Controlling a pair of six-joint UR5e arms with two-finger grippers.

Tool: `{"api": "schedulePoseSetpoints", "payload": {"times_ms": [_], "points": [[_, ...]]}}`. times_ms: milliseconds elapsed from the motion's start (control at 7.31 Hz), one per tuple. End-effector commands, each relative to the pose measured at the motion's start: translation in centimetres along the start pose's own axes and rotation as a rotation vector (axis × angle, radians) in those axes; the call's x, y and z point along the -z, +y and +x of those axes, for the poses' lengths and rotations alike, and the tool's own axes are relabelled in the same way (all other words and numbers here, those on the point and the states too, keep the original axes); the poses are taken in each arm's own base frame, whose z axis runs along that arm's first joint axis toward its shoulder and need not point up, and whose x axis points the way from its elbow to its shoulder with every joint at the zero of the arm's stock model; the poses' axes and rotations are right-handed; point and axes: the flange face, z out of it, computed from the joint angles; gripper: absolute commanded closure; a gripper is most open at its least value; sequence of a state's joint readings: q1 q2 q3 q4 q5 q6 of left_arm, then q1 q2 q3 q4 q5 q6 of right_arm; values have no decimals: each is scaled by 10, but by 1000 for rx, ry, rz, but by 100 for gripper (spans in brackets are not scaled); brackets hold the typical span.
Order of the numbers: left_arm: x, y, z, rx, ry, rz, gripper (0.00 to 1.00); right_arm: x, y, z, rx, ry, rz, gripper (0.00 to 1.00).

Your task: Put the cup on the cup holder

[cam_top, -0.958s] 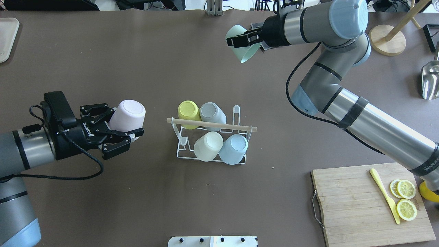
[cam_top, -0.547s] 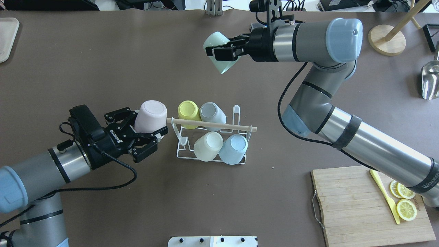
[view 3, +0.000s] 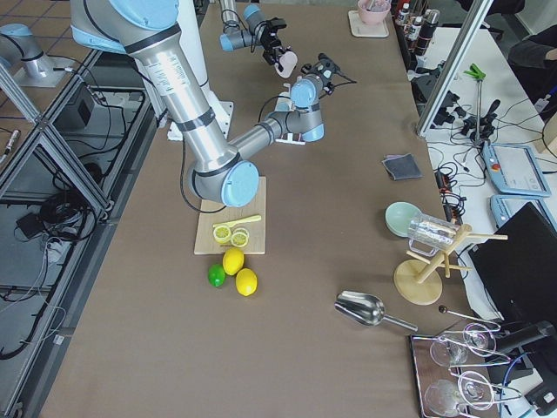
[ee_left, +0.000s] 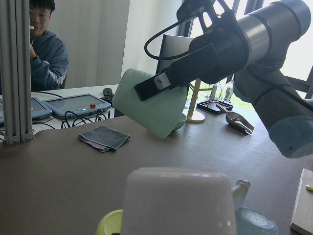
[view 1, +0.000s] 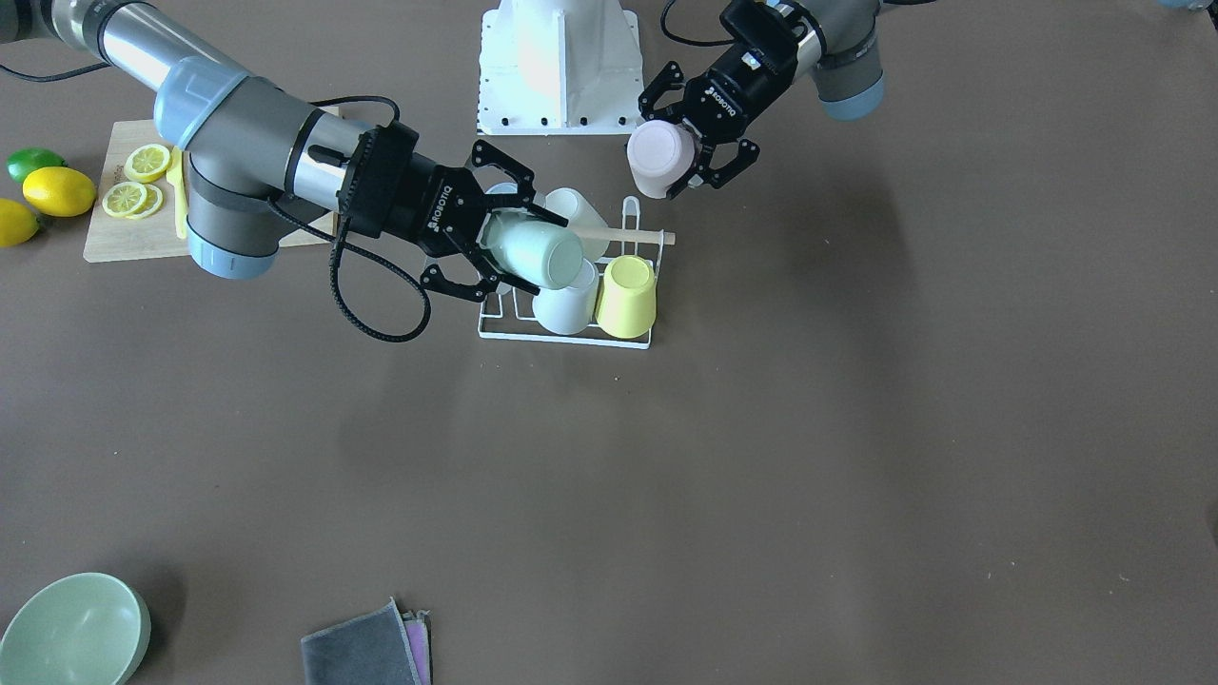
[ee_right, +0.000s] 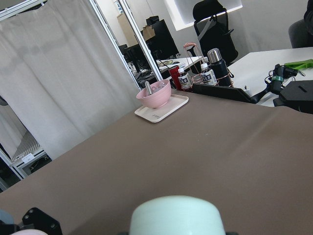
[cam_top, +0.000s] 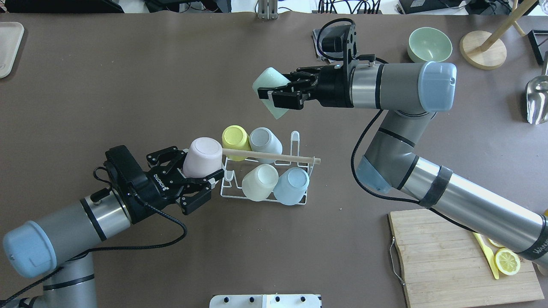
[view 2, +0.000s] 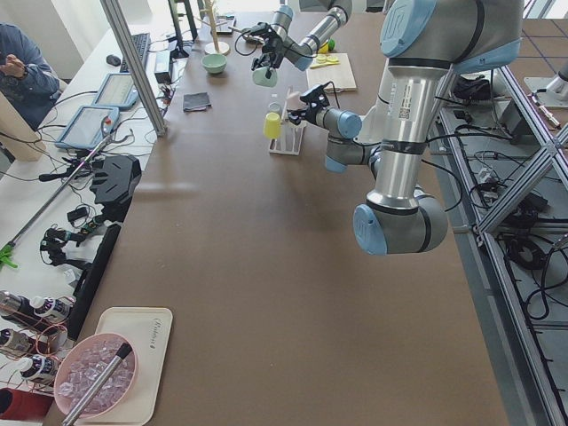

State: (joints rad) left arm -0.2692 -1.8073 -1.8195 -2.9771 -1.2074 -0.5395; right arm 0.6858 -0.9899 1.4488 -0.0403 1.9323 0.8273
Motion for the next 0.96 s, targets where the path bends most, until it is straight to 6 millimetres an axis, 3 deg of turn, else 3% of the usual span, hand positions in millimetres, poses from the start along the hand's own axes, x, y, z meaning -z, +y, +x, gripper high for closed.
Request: {"api": "schedulePoseSetpoints", "payload": {"times_ms": [0,411,821], "points": [[-16,8,7,7,1,-7,100,-14,22,-10,51,27,52,100],[-24,11,11,12,1,1,100,-26,86,15,109,-1,136,100],[-26,18,8,9,-11,-9,100,-18,92,18,103,-7,146,100]]}}
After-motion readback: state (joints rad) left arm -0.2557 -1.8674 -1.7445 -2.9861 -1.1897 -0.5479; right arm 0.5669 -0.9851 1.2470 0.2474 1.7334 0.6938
